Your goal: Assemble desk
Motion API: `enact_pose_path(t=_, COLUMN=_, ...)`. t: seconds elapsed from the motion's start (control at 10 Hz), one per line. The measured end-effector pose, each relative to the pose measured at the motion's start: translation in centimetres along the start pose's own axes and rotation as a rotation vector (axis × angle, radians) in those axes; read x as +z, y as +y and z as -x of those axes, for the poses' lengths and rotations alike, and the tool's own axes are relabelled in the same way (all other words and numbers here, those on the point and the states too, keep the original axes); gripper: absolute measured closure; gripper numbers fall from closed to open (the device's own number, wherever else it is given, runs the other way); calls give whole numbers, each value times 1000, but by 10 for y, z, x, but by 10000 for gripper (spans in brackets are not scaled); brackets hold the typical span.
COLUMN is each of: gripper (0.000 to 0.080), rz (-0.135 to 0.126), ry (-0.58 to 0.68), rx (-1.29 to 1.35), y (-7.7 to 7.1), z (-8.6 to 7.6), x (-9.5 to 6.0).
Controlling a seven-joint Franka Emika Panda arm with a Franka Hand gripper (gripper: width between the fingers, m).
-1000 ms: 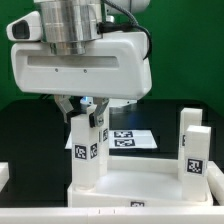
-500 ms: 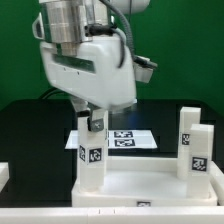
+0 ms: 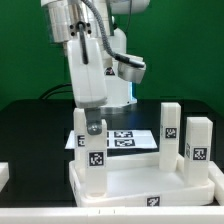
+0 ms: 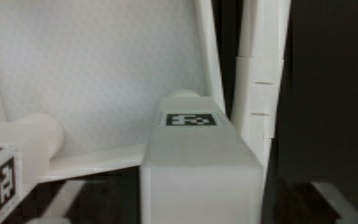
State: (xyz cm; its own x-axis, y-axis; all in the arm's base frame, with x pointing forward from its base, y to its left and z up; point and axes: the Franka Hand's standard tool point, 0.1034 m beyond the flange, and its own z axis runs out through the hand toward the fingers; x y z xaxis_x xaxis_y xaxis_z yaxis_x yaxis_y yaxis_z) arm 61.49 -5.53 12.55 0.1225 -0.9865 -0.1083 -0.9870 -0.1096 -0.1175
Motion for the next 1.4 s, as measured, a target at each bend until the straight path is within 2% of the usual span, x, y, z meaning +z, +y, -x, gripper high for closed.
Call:
enact_pose_path(t=0.1, gripper=305, rz=8, ry=-1, rx=-110, y=1, z=1, x=1)
enact_pose_path(t=0.2, gripper=179, rz=18, ry=9, rx=-269, y=-1, z=3, x=2)
enact_pose_path(t=0.3, gripper=159, rz=25, ry=11, rx=-454, y=-2, z=9, x=4)
enact_pose_path(t=0.7, gripper=150, rz=26, ry=8, rx=-749, y=-2, z=9, x=4)
enact_pose_path(t=0.9, gripper=150, rz=60, ry=27, rx=-1153, y=-3, z=12, x=5)
enact_pose_path(t=1.0, gripper=150, rz=60, ry=29, rx=-1328, y=-2, z=11, x=7)
enact_pose_path(t=1.1, gripper=150, rz=57, ry=37, rx=-1328, y=-1, z=7, x=7)
enact_pose_path(t=1.3, gripper=181, rz=57, ry=38, rx=-1296, y=-1, z=8, x=7)
enact_pose_path(t=1.4, gripper=366, rz=55, ry=37, rx=-1268, y=-1, z=8, x=8)
